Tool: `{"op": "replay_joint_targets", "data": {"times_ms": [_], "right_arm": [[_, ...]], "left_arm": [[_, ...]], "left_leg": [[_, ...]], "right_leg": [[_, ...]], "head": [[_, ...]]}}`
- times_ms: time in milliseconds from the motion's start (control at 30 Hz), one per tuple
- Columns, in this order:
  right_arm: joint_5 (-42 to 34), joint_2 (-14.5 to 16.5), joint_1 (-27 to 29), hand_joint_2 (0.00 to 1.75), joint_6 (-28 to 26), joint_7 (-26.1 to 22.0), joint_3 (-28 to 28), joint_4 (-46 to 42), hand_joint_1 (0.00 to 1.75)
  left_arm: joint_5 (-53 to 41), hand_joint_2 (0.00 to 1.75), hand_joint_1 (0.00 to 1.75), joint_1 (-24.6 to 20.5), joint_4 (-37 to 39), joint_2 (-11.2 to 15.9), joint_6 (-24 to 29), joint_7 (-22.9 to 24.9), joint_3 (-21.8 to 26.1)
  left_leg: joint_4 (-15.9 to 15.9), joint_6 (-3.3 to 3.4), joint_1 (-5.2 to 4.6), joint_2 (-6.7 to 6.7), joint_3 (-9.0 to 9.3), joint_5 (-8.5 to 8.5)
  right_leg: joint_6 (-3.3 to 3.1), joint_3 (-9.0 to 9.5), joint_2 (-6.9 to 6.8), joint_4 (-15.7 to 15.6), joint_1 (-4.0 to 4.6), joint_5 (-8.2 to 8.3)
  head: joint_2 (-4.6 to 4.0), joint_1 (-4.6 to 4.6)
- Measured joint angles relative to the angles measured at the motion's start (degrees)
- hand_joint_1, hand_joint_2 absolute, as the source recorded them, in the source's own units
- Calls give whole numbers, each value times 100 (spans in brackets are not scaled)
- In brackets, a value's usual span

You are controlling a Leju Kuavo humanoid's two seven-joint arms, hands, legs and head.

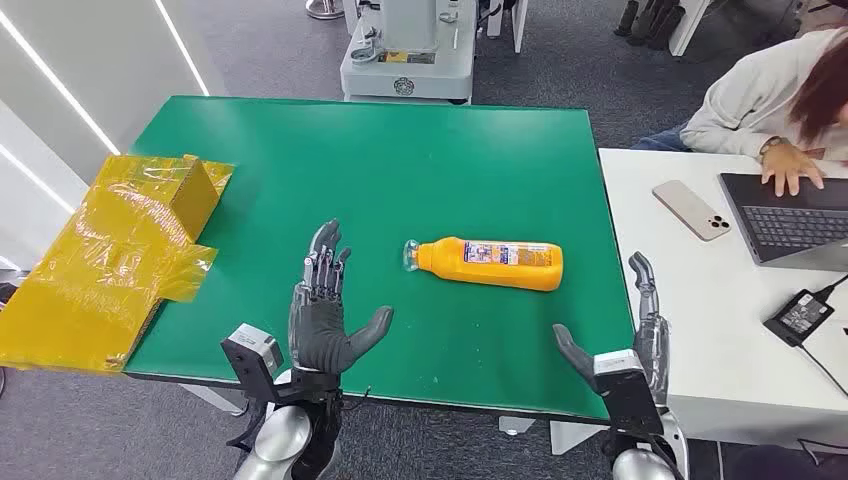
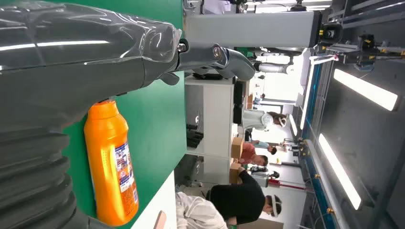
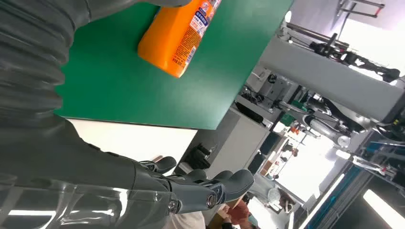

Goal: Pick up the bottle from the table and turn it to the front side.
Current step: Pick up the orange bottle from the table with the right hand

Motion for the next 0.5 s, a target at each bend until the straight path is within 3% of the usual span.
{"op": "replay_joint_targets", "data": {"times_ms": [200, 500], "right_arm": [[253, -73, -538, 175, 151, 338, -23, 462, 0], [677, -210, -1356, 175, 1004, 918, 37, 1684, 0]], "left_arm": [[-50, 175, 0, -101, 84, -44, -245, 28, -43], [-44, 175, 0, -362, 235, -93, -478, 101, -183]], "left_leg": [[0, 0, 0, 1, 2, 1], [2, -2, 0, 3, 2, 2]], "right_leg": [[0, 0, 0, 0, 0, 1], [-5, 0, 3, 0, 0, 6]], "head": [[0, 1], [0, 1]]}}
